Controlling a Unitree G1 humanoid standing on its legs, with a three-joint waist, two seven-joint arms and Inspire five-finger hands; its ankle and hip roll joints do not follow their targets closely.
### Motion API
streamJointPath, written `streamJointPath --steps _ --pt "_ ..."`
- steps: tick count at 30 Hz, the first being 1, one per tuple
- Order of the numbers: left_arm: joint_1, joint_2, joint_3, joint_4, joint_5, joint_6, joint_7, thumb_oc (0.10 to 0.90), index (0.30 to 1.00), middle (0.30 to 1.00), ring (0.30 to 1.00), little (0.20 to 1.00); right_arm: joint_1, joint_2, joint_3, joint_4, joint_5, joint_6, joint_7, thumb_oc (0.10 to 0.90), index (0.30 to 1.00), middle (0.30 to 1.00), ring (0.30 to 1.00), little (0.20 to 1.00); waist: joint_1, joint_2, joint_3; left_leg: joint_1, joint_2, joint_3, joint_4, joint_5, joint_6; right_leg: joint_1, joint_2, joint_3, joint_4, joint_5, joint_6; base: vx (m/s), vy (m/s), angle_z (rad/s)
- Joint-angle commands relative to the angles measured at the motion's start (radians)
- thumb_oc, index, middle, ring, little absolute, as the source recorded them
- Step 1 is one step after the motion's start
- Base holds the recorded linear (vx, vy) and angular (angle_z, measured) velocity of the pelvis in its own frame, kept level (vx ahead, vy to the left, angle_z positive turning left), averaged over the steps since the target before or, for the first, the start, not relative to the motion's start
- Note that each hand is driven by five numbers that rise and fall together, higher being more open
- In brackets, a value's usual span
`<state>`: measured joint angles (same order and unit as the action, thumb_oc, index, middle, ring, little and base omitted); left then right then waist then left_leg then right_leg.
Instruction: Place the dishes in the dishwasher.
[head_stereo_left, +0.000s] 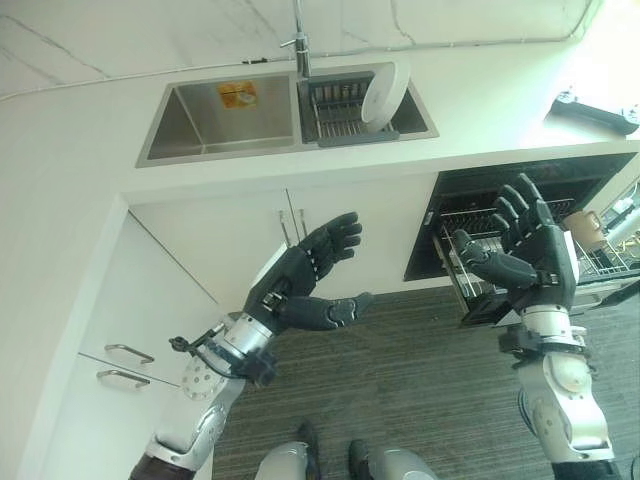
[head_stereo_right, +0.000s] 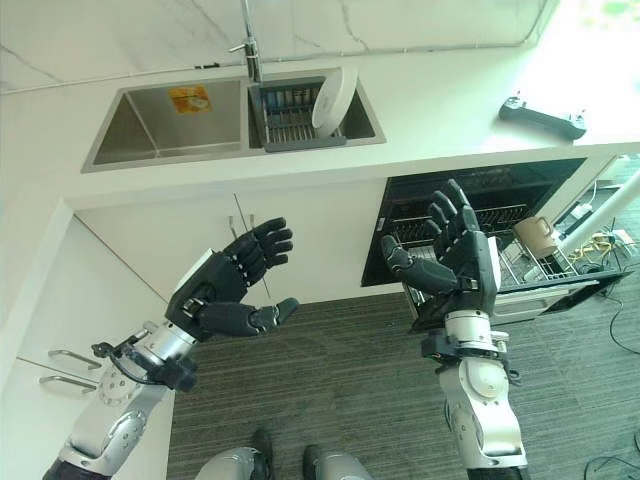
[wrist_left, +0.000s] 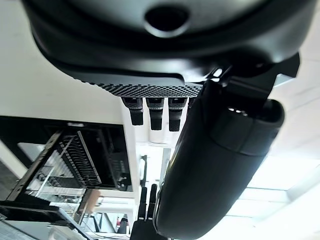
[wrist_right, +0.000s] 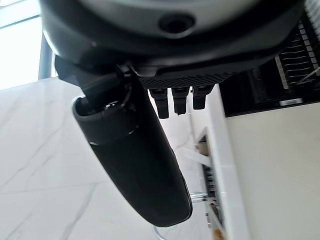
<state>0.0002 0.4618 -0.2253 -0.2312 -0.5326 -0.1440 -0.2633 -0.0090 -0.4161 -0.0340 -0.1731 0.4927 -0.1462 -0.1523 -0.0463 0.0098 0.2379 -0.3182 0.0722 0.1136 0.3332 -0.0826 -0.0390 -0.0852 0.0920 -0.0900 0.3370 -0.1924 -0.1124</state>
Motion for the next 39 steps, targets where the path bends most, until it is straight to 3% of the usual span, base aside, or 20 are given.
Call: streamJointPath --steps 1,5,8,11,12,13,15,18,22,25,26,28,29,30,33,34,35,36,39 --pt "-0.055 -0.011 0.039 -0.075 0.023 -0.175 0.040 0.800 0.900 0.900 0.900 0.900 -0.067 -0.066 -0.033 -0.112 0.012 -0.124 0.034 0.800 0.900 0.900 0.900 0.900 0.028 0.037 -0.028 -0.022 0.011 -0.084 -0.033 0.078 -0.039 0.071 -0.039 0.052 -0.037 -0.040 0.134 0.21 0.089 -0.33" --pt "-0.037 -0.012 0.058 -0.090 0.011 -0.197 0.022 0.800 0.900 0.900 0.900 0.900 -0.068 -0.078 -0.029 -0.134 0.011 -0.155 0.068 0.800 0.900 0.900 0.900 0.900 0.031 0.035 -0.030 -0.018 0.029 -0.047 -0.033 0.047 -0.031 0.099 -0.047 0.059 -0.037 -0.062 0.137 0.20 0.139 -0.90" --pt "-0.038 -0.003 0.060 -0.082 0.027 -0.202 0.035 0.800 0.900 0.900 0.900 0.900 -0.028 -0.089 -0.030 -0.163 0.030 -0.107 0.142 0.800 0.900 0.900 0.900 0.900 0.017 0.032 -0.044 0.003 0.040 -0.011 -0.033 0.029 -0.021 0.121 -0.062 0.053 -0.037 -0.075 0.146 0.22 0.167 -0.20" --pt "-0.039 -0.002 0.059 -0.079 0.029 -0.204 0.035 0.800 0.900 0.900 0.900 0.900 -0.024 -0.091 -0.031 -0.165 0.029 -0.102 0.147 0.800 0.900 0.900 0.900 0.900 0.017 0.030 -0.045 0.006 0.039 -0.008 -0.033 0.027 -0.019 0.125 -0.064 0.054 -0.037 -0.076 0.147 0.11 0.077 -0.16" --pt "-0.042 0.011 0.062 -0.077 0.032 -0.207 0.031 0.800 0.900 0.900 0.900 0.900 -0.015 -0.112 -0.041 -0.161 0.043 -0.086 0.175 0.800 0.900 0.900 0.900 0.900 0.021 0.024 -0.055 0.007 0.030 -0.007 -0.033 0.020 -0.009 0.139 -0.071 0.050 -0.037 -0.077 0.152 0.50 0.329 0.16" --pt "-0.059 0.009 0.061 -0.082 0.039 -0.187 0.012 0.800 0.900 0.900 0.900 0.900 -0.029 -0.108 -0.039 -0.153 0.020 -0.082 0.192 0.800 0.900 0.900 0.900 0.900 0.050 -0.004 -0.075 0.019 -0.009 -0.007 -0.033 -0.007 0.030 0.170 -0.102 0.032 -0.037 -0.076 0.174 0.60 0.406 0.19" --pt "-0.077 0.012 0.063 -0.074 0.049 -0.184 0.005 0.800 0.900 0.900 0.900 0.900 -0.042 -0.096 -0.036 -0.154 0.013 -0.076 0.196 0.800 0.900 0.900 0.900 0.900 0.061 -0.015 -0.089 0.026 -0.030 -0.016 -0.033 -0.021 0.046 0.178 -0.115 0.018 -0.037 -0.066 0.185 0.36 0.254 0.07" --pt "-0.099 0.028 0.073 -0.082 0.119 -0.214 0.004 0.800 0.900 0.900 0.900 0.900 -0.048 -0.088 -0.033 -0.154 -0.017 -0.053 0.199 0.800 0.900 0.900 0.900 0.900 0.063 -0.024 -0.103 0.049 -0.061 -0.030 -0.033 -0.041 0.068 0.176 -0.133 -0.001 -0.037 0.011 0.213 0.20 0.169 0.08" --pt "-0.112 0.032 0.095 -0.129 0.142 -0.245 -0.008 0.800 0.900 0.900 0.900 0.900 -0.048 -0.062 -0.039 -0.162 -0.015 -0.058 0.210 0.800 0.900 0.900 0.900 0.900 0.059 -0.022 -0.110 0.075 -0.084 -0.051 -0.033 -0.058 0.087 0.203 -0.120 -0.020 -0.037 0.130 0.243 0.17 0.168 0.15" --pt "-0.131 0.028 0.091 -0.144 0.167 -0.249 -0.001 0.800 0.900 0.900 0.900 0.900 -0.048 -0.034 -0.028 -0.171 -0.023 -0.069 0.219 0.800 0.900 0.900 0.900 0.900 0.058 -0.020 -0.104 0.103 -0.100 -0.069 -0.033 -0.075 0.101 0.156 -0.111 -0.032 0.157 0.221 0.260 0.11 0.157 0.07" --pt "-0.137 0.026 0.091 -0.146 0.173 -0.245 0.004 0.800 0.900 0.900 0.900 0.900 -0.049 -0.026 -0.019 -0.176 -0.029 -0.068 0.222 0.800 0.900 0.900 0.900 0.900 0.057 -0.016 -0.101 0.116 -0.102 -0.076 -0.033 -0.082 0.106 0.121 -0.112 -0.037 0.252 0.234 0.260 0.09 0.147 0.06" --pt "-0.143 0.020 0.090 -0.145 0.184 -0.235 0.008 0.800 0.900 0.900 0.900 0.900 -0.062 -0.022 -0.002 -0.172 -0.033 -0.065 0.229 0.800 0.900 0.900 0.900 0.900 0.056 -0.012 -0.094 0.132 -0.100 -0.073 -0.033 -0.091 0.108 0.060 -0.128 -0.046 0.298 0.218 0.250 0.10 0.095 -0.02" --pt "-0.148 0.026 0.091 -0.139 0.188 -0.225 0.012 0.800 0.900 0.900 0.900 0.900 -0.069 -0.027 0.002 -0.163 -0.029 -0.062 0.234 0.800 0.900 0.900 0.900 0.900 0.055 -0.009 -0.090 0.145 -0.096 -0.074 -0.033 -0.089 0.104 0.027 -0.146 -0.061 0.224 0.187 0.241 0.10 0.026 -0.10" --pt "-0.149 0.028 0.093 -0.138 0.185 -0.224 0.011 0.800 0.900 0.900 0.900 0.900 -0.070 -0.030 0.000 -0.162 -0.025 -0.063 0.235 0.800 0.900 0.900 0.900 0.900 0.053 -0.009 -0.089 0.148 -0.095 -0.075 -0.033 -0.090 0.103 0.027 -0.149 -0.065 0.199 0.182 0.239 0.12 -0.033 -0.18" --pt "-0.148 0.038 0.105 -0.137 0.147 -0.213 -0.005 0.800 0.900 0.900 0.900 0.900 -0.050 -0.057 -0.034 -0.162 0.021 -0.082 0.261 0.800 0.900 0.900 0.900 0.900 0.037 -0.006 -0.072 0.181 -0.082 -0.091 -0.033 -0.107 0.091 0.027 -0.187 -0.093 -0.037 0.172 0.221 0.11 -0.089 0.01" --pt "-0.144 0.034 0.104 -0.134 0.155 -0.219 -0.005 0.800 0.900 0.900 0.900 0.900 -0.039 -0.059 -0.042 -0.163 0.029 -0.098 0.271 0.800 0.900 0.900 0.900 0.900 0.027 -0.012 -0.063 0.193 -0.085 -0.091 -0.033 -0.119 0.088 -0.013 -0.218 -0.084 -0.037 0.169 0.222 0.10 -0.205 0.03" --pt "-0.136 0.030 0.097 -0.140 0.182 -0.225 0.007 0.800 0.900 0.900 0.900 0.900 -0.028 -0.058 -0.052 -0.167 0.044 -0.116 0.283 0.800 0.900 0.900 0.900 0.900 0.009 -0.024 -0.050 0.211 -0.090 -0.092 -0.033 -0.145 0.082 -0.099 -0.271 -0.031 -0.037 0.173 0.234 0.09 -0.244 -0.01" --pt "-0.137 0.029 0.090 -0.142 0.201 -0.226 0.019 0.800 0.900 0.900 0.900 0.900 -0.029 -0.053 -0.052 -0.170 0.049 -0.117 0.286 0.800 0.900 0.900 0.900 0.900 -0.001 -0.028 -0.045 0.221 -0.094 -0.096 -0.033 -0.158 0.079 -0.146 -0.300 0.002 -0.037 0.205 0.247 0.12 -0.242 0.02" --pt "-0.146 0.030 0.078 -0.142 0.239 -0.227 0.052 0.800 0.900 0.900 0.900 0.900 -0.044 -0.044 -0.042 -0.186 0.055 -0.078 0.270 0.800 0.900 0.900 0.900 0.900 -0.020 -0.029 -0.035 0.258 -0.104 -0.131 -0.033 -0.194 0.088 -0.232 -0.321 0.119 -0.037 0.268 0.271 0.24 -0.264 0.30"
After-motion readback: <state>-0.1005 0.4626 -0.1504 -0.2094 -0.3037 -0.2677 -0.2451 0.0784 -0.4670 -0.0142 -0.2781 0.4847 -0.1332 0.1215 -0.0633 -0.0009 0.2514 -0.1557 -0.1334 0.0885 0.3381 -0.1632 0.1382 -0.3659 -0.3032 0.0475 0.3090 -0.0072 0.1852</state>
